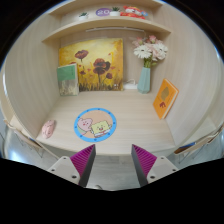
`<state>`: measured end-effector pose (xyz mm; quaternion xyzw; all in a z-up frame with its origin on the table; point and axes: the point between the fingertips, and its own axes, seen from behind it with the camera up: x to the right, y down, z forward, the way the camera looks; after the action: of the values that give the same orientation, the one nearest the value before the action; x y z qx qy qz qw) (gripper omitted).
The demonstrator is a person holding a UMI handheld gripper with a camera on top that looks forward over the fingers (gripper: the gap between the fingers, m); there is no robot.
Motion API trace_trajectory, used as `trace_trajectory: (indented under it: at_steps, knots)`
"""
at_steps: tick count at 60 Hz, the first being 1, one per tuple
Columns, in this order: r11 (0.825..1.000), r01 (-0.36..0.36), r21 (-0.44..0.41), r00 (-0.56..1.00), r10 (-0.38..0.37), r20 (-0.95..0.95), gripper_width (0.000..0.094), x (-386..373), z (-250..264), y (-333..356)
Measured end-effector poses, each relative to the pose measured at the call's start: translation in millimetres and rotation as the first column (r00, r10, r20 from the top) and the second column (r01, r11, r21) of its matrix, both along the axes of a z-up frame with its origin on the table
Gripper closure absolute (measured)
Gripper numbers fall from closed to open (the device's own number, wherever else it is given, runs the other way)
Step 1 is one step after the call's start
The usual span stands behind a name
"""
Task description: Arrange mouse
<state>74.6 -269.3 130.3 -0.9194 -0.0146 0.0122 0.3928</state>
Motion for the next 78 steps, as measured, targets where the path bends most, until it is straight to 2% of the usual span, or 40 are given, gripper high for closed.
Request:
trace_trajectory:
  at_steps: [6, 13, 21, 27, 42, 55, 58, 63, 65, 75, 78]
  knots:
    - [1.0, 0.001, -0.021, 1.0, -0.001, -0.013, 0.0225, -53.5, -42.0, -11.8]
    - [0.998, -0.063, -0.027, 0.996, 0.061, -0.062, 0.0224, -138.3, -72.8, -17.0]
    - [0.987, -0.148, -0.06, 0.987, 0.143, -0.074, 0.0224, -227.0, -108.8, -12.0]
    - [0.982, -0.178, -0.06, 0.981, 0.172, -0.089, 0.0221, -283.8, -126.4, 5.2]
    - [0.985, -0.172, -0.001, 0.982, 0.172, -0.072, 0.0222, -362.3, -138.5, 75.0]
    - [0.989, -0.144, 0.012, 0.988, 0.144, -0.05, 0.0233, -371.8, -143.0, 120.4]
    - [0.989, -0.145, 0.023, 0.989, 0.146, -0.032, 0.0257, -370.3, -144.6, 127.7]
    - [0.988, -0.149, 0.033, 0.989, 0.15, -0.002, 0.037, -369.6, -147.5, 135.4]
    - [0.989, -0.147, 0.033, 0.989, 0.147, 0.008, 0.0387, -368.7, -146.8, 136.1]
    - [0.992, -0.117, 0.036, 0.992, 0.118, -0.033, 0.0527, -368.5, -147.7, 135.4]
    - [0.991, -0.135, 0.021, 0.99, 0.136, -0.023, 0.0575, -369.3, -147.4, 134.4]
